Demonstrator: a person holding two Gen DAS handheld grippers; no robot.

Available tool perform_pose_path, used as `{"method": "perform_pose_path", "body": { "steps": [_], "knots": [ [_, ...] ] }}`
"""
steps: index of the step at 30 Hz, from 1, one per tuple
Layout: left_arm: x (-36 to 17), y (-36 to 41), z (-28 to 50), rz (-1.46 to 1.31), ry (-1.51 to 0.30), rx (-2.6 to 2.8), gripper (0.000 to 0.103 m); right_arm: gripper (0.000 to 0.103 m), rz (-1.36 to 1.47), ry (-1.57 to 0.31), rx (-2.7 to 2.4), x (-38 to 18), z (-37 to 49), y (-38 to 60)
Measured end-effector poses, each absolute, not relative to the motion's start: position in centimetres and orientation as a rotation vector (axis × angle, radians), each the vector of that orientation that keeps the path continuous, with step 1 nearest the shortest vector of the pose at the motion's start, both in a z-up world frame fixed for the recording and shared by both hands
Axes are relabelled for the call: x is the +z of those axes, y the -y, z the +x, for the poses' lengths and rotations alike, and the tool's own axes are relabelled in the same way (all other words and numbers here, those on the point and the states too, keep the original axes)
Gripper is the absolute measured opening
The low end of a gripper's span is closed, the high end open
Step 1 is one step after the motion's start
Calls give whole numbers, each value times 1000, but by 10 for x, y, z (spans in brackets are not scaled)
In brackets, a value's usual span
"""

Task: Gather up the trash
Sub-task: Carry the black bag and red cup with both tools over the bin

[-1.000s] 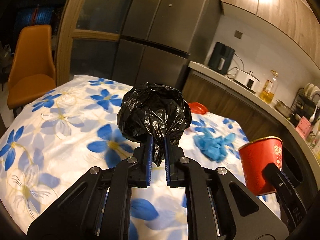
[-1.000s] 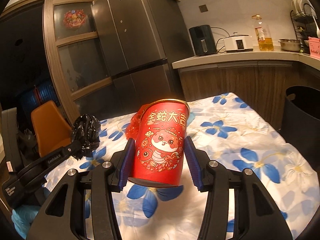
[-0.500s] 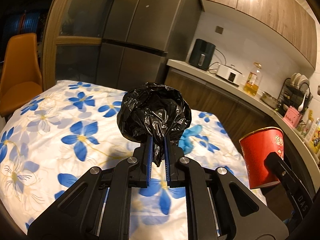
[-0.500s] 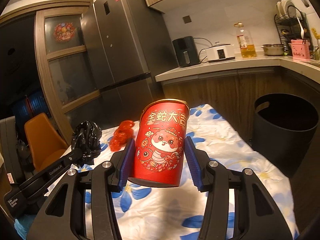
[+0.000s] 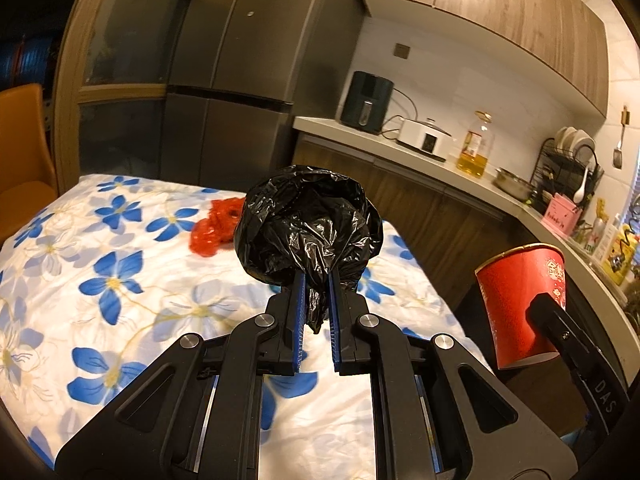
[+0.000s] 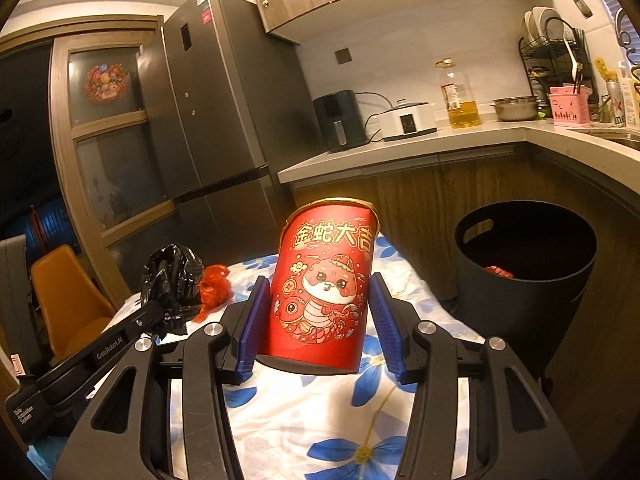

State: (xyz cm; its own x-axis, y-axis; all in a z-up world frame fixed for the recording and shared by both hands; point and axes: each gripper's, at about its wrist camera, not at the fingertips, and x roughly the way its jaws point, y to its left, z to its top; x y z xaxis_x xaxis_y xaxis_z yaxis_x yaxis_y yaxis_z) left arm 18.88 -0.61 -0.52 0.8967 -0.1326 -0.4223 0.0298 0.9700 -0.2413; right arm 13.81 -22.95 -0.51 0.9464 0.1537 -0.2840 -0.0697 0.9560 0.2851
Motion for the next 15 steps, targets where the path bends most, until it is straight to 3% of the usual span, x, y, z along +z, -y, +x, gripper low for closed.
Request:
{"method": "perform_pose_path", "body": {
  "steps": [15],
  "knots": [
    [-4,55,203,-190,-460,-173,10,49,294,-289,35,-4,140,263]
  ]
}}
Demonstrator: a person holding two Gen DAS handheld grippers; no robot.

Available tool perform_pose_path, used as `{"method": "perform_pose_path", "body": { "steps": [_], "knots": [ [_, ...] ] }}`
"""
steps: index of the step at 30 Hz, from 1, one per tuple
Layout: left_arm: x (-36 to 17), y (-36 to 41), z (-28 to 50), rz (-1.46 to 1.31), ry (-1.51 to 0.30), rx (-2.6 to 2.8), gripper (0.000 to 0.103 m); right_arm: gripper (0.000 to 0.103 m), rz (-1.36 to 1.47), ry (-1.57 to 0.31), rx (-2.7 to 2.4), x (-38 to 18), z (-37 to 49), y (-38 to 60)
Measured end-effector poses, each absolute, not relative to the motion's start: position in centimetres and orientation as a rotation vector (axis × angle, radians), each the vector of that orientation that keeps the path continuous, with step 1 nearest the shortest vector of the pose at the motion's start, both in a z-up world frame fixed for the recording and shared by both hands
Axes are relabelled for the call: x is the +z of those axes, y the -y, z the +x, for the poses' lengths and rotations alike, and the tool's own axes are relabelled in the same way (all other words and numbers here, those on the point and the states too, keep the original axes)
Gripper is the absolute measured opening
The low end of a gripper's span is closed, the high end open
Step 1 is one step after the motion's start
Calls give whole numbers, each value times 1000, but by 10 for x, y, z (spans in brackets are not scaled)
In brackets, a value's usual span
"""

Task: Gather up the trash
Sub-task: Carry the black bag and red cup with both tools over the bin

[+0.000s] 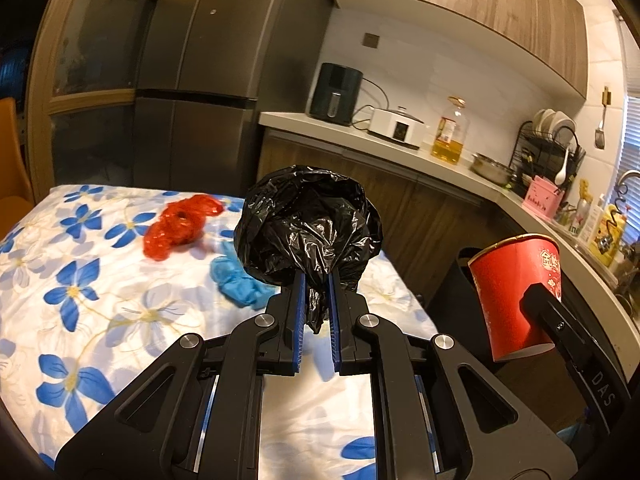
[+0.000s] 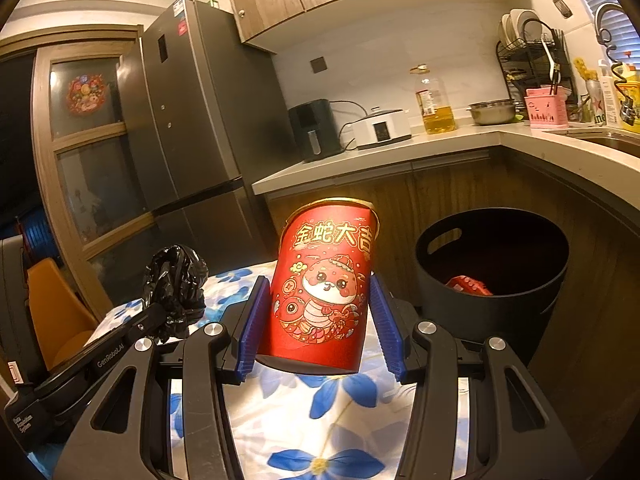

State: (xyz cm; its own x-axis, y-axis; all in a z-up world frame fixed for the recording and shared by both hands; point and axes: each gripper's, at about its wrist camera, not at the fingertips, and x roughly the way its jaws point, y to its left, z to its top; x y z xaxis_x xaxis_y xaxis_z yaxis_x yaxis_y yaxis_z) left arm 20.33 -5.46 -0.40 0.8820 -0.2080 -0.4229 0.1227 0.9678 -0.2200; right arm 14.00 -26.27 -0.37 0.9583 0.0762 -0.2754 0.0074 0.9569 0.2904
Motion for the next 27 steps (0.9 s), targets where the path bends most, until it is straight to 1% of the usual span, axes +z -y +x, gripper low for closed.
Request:
{"method": "perform_pose_path", "body": {
  "steps": [9,27],
  "knots": [
    [-1,97,212,-158,-457,-247,10,49,309,-263,-41,-2,140,299],
    [14,214,236,-83,-395,-436,10,49,309,-204,-227,-1,148,385]
  ]
}}
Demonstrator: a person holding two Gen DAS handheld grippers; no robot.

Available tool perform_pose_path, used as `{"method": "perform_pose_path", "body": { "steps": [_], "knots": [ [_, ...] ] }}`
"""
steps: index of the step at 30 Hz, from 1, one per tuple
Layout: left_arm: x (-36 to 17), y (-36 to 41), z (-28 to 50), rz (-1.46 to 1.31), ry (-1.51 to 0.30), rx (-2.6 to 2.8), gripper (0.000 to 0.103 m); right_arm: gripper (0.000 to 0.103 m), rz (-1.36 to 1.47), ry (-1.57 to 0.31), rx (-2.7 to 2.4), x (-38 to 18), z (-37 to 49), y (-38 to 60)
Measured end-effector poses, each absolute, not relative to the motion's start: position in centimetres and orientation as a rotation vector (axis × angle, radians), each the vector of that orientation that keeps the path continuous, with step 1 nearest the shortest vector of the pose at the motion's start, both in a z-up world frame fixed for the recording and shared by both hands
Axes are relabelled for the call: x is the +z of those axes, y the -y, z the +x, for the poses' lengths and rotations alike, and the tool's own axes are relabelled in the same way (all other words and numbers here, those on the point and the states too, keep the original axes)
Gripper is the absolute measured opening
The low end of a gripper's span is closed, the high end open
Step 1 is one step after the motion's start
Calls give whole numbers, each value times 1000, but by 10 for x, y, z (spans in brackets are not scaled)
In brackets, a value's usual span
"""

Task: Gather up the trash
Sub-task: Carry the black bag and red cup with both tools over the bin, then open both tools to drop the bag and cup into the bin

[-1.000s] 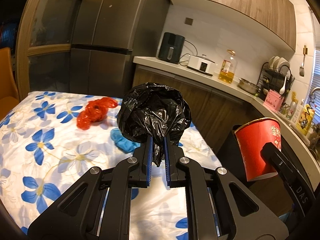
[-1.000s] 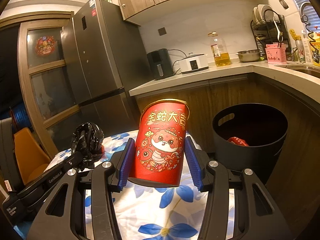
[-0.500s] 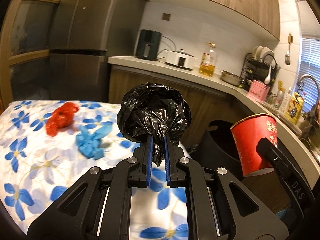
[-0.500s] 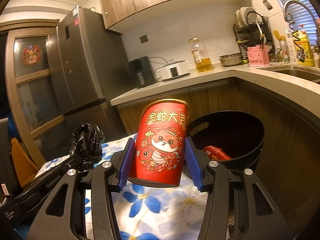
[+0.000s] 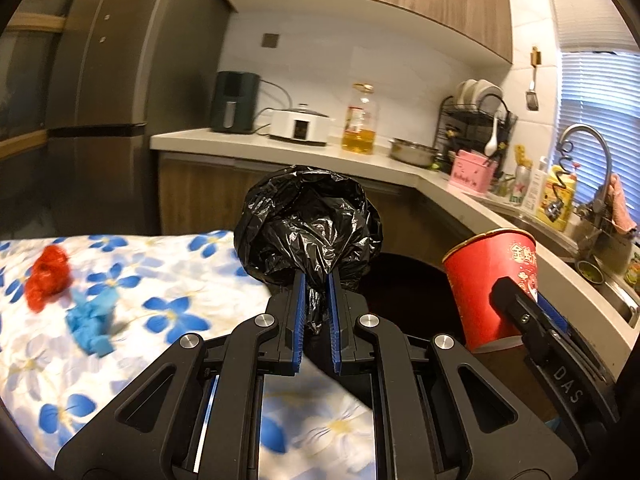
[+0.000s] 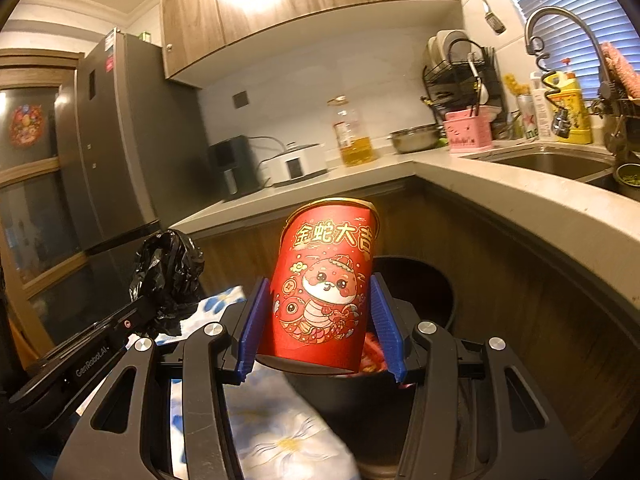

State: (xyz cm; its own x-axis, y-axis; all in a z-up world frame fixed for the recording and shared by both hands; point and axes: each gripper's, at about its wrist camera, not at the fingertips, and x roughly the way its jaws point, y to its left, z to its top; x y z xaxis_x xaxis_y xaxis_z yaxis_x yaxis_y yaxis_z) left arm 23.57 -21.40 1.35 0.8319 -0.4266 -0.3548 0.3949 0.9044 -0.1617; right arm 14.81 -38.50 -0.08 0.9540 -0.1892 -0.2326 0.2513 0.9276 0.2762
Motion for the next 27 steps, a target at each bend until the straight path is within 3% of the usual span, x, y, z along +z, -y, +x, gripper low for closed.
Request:
{"method": "perform_pose_path", "body": {
  "steps": [10,27],
  "knots": [
    [6,265,254,-44,-394,-507,10,50,327,-201,-267,-5,164,415],
    [-10,287,278,-36,-421,-562,10,51,339,-211,-284,-11,183,436]
  ]
}}
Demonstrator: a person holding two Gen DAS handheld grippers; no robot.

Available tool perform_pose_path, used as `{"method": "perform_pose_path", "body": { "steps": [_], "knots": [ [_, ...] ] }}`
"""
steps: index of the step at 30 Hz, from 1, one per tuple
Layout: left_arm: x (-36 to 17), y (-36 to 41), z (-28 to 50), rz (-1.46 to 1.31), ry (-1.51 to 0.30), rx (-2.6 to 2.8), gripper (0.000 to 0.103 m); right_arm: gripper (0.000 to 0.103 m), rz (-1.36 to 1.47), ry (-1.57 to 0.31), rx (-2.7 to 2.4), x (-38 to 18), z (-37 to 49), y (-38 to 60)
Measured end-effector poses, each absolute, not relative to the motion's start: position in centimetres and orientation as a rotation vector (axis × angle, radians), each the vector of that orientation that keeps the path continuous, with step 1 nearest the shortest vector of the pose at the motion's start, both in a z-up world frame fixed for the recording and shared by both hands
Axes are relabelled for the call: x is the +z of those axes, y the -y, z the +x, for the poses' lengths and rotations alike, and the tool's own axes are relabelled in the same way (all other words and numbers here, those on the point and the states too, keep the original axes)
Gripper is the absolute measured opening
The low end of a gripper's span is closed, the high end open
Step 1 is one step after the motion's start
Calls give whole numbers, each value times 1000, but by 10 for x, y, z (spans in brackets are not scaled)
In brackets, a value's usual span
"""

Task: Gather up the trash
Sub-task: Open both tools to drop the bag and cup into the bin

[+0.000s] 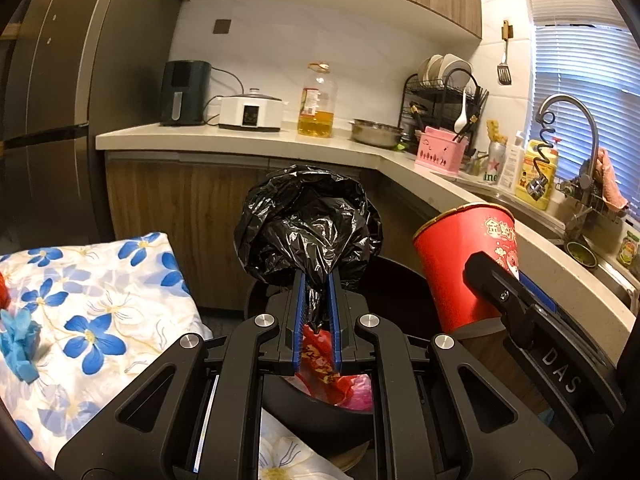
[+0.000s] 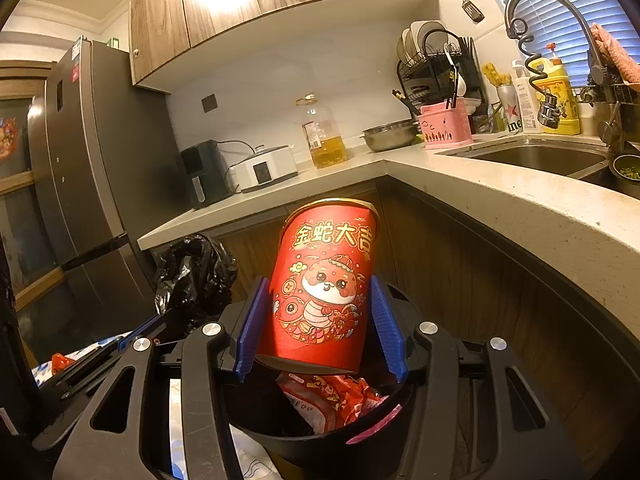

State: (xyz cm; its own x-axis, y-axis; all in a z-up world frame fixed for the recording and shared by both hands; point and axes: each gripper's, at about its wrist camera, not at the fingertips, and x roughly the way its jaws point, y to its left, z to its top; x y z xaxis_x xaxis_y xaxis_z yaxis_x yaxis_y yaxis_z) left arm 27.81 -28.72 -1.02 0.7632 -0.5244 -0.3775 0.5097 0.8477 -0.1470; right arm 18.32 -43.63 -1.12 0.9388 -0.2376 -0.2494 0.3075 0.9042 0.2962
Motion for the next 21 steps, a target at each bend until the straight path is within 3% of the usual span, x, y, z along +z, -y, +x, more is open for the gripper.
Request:
{"method": "perform_pose_path", "body": {
  "steps": [17,20,21],
  "knots": [
    [-32,300,292,-51,-469,-638,11,52,355,-208,-286,-13,199,442],
    [-37,301,294,-39,-474,-638,28,54,356,-212,-288,-14,203,444],
    [-38,300,294,-42,-475,-629,43,54,361,-213,-287,-15,204,445]
  ]
}}
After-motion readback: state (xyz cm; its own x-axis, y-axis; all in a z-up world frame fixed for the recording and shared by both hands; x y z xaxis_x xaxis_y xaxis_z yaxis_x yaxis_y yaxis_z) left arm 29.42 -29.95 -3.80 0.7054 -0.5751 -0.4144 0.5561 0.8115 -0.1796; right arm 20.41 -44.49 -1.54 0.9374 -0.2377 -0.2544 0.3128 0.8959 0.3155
